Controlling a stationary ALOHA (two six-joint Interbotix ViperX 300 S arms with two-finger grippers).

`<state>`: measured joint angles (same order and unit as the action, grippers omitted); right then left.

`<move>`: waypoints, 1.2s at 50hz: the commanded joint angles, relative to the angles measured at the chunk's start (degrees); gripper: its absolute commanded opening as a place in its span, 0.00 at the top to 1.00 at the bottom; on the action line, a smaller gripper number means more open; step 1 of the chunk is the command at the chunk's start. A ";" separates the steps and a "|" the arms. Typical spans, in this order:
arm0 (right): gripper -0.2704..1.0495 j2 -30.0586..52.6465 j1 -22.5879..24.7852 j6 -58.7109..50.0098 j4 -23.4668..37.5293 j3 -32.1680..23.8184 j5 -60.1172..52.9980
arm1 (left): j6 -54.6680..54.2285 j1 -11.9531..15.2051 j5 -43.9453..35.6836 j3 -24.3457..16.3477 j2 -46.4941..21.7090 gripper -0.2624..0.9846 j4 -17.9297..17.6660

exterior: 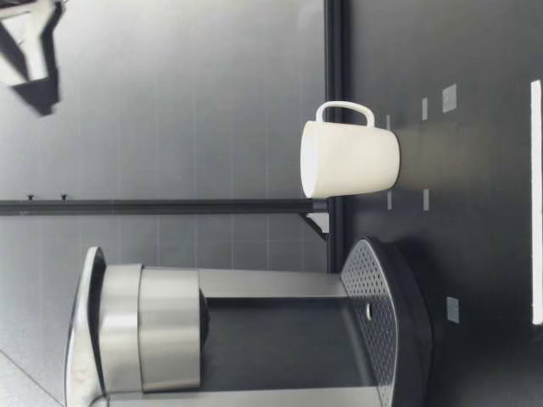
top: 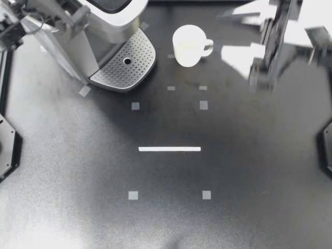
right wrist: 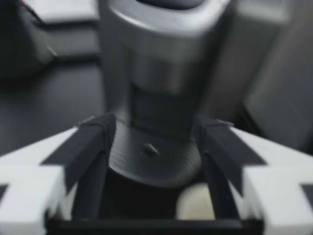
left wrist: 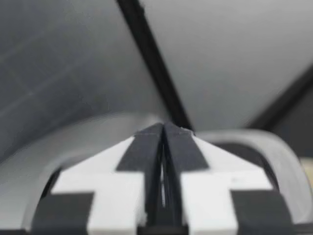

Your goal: Place the coffee capsule inside the capsule container, then place the cup onto the center of the cup tray.

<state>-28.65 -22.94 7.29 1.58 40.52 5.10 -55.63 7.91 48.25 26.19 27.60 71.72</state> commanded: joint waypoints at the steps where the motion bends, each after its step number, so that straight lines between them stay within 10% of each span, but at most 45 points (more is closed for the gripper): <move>1: 0.31 0.18 -1.85 1.32 1.49 -4.31 7.82 | 6.77 -2.81 5.89 -5.01 0.53 0.68 -8.61; 9: 0.31 3.16 -4.75 5.19 2.64 -9.40 20.65 | 15.21 -7.38 11.95 -10.02 0.35 0.68 -21.01; 24: 0.31 8.44 -7.21 13.97 -1.41 -11.43 27.69 | 14.59 -16.88 10.72 -9.23 -0.18 0.68 -24.08; 35: 0.31 14.15 -11.95 22.68 -8.44 -12.66 32.08 | 13.01 -17.84 3.87 -6.06 0.53 0.68 -27.86; 60: 0.32 29.62 -20.74 45.18 -27.16 -18.63 33.57 | 7.21 -17.75 3.96 -2.81 7.38 0.68 -18.02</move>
<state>0.35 -43.24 51.50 -23.91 23.99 38.67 -48.16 -9.76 51.50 24.08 34.01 51.68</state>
